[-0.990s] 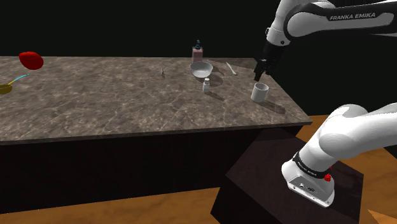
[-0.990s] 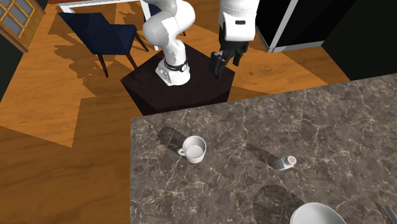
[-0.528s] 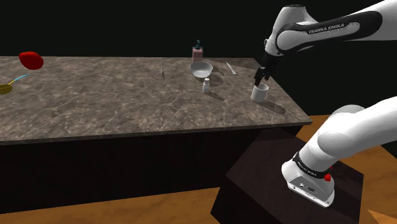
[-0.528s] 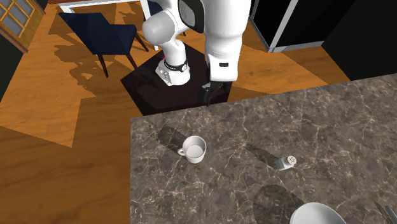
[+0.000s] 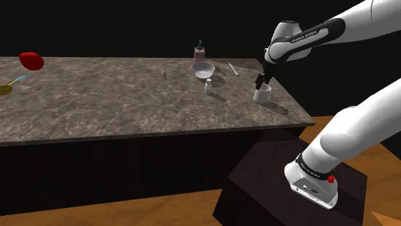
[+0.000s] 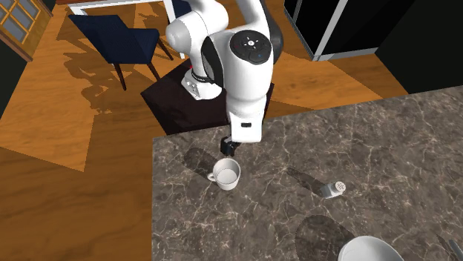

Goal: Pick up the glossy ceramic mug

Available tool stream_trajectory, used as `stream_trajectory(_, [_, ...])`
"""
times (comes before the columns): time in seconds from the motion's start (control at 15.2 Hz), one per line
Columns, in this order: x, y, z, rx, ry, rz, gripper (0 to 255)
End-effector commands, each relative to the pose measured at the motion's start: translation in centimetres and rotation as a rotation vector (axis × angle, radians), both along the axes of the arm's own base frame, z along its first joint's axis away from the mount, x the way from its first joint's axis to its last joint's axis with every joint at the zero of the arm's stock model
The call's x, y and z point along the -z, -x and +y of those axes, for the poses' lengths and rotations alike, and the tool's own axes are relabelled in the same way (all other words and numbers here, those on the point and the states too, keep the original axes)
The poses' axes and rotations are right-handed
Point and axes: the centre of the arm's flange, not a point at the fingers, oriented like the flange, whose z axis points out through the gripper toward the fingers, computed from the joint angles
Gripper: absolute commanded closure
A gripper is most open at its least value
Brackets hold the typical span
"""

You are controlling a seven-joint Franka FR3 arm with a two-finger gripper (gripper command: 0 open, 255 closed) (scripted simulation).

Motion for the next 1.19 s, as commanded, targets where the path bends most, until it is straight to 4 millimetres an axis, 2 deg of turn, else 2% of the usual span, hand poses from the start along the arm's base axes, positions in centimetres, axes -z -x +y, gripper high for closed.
stream_trajectory(0.0, [1.8,-0.3,-2.1,-0.003,0.003,0.0,0])
stream_trajectory(0.13, [3.5,-0.8,-4.1,-0.005,0.005,0.001,0])
stream_trajectory(0.2, [3.7,-0.9,-4.3,-0.005,0.006,0.001,0])
stream_trajectory(0.66, [7.7,-0.9,-4.3,-0.005,0.006,0.001,0])
stream_trajectory(0.79, [7.7,-0.9,-4.3,-0.005,0.006,0.001,0])
stream_trajectory(0.86, [7.7,-0.8,-4.4,-0.005,0.006,0.001,255])
stream_trajectory(1.12, [7.7,-0.8,-4.4,-0.005,0.006,0.001,255])
